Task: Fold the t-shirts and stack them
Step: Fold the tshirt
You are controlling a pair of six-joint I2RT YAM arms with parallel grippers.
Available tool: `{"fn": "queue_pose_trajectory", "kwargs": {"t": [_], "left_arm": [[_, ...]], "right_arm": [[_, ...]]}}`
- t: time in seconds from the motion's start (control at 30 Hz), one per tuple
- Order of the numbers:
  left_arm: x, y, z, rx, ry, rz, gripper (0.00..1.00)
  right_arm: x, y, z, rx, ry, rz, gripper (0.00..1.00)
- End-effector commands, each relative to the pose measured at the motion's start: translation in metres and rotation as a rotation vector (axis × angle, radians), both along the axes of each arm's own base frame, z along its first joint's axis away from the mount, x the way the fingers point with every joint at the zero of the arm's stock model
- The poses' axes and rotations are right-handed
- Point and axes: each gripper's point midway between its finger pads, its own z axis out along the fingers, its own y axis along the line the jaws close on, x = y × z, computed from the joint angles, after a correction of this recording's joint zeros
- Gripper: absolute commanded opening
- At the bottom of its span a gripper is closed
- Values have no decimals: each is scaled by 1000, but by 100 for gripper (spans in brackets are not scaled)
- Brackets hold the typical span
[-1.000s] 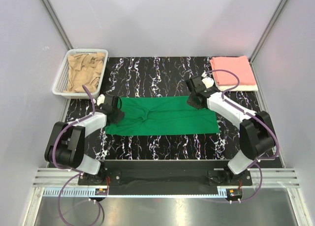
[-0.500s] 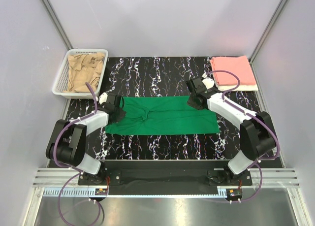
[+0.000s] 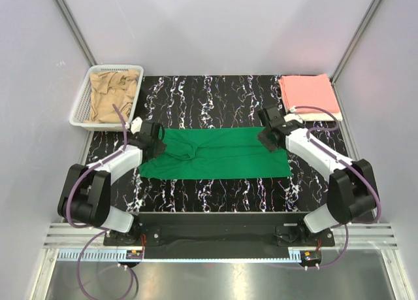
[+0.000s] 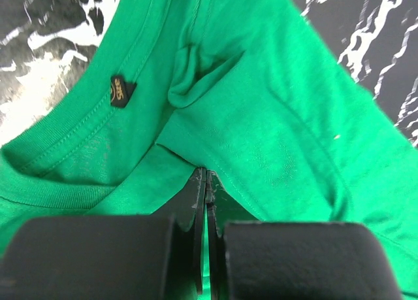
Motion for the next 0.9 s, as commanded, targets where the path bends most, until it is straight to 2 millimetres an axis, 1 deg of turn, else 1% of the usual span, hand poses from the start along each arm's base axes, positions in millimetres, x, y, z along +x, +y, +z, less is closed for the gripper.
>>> {"fn": "queue_pose_trajectory", "kwargs": {"t": [0.0, 0.03, 0.07, 0.13, 0.17, 0.23, 0.27, 0.3, 0.4, 0.53, 0.6, 0.63, 0.73, 0.8, 0.87], "left_arm": [[13, 6, 31, 46, -85, 4, 0], [13, 7, 35, 49, -97, 3, 0], [12, 7, 36, 54, -100, -2, 0], [12, 9, 41, 68, -112, -9, 0], [12, 9, 43, 71, -117, -13, 0], [11, 8, 47, 70, -126, -24, 0], [11, 8, 47, 70, -125, -29, 0], [10, 7, 48, 69, -126, -33, 0], [10, 7, 48, 71, -129, -42, 0], [8, 6, 46, 75, -122, -56, 0], [8, 5, 47, 79, -124, -65, 0], [9, 6, 48, 81, -127, -66, 0], [9, 7, 51, 94, -134, -72, 0], [11, 6, 52, 92, -140, -73, 0], [11, 5, 50, 88, -130, -84, 0]], "right_arm": [[-11, -43, 1, 32, 23, -301, 41], [-16, -46, -5, 54, 65, -332, 40], [-16, -56, -10, 64, 88, -362, 39], [-17, -61, -18, 65, 124, -383, 39], [-16, -70, -19, 58, 127, -408, 38], [-16, -79, -26, 48, 150, -446, 38], [-15, -86, -27, 50, 157, -468, 38], [-14, -89, -28, 54, 162, -479, 37], [-4, -100, -31, 29, 157, -512, 37], [16, -102, -36, 17, 169, -517, 36], [21, -105, -38, 4, 172, -524, 36], [22, -107, -44, -5, 186, -530, 35], [31, -112, -47, -10, 190, -539, 34], [34, -116, -48, -26, 187, -547, 34], [37, -119, -52, -37, 189, -561, 35]]}}
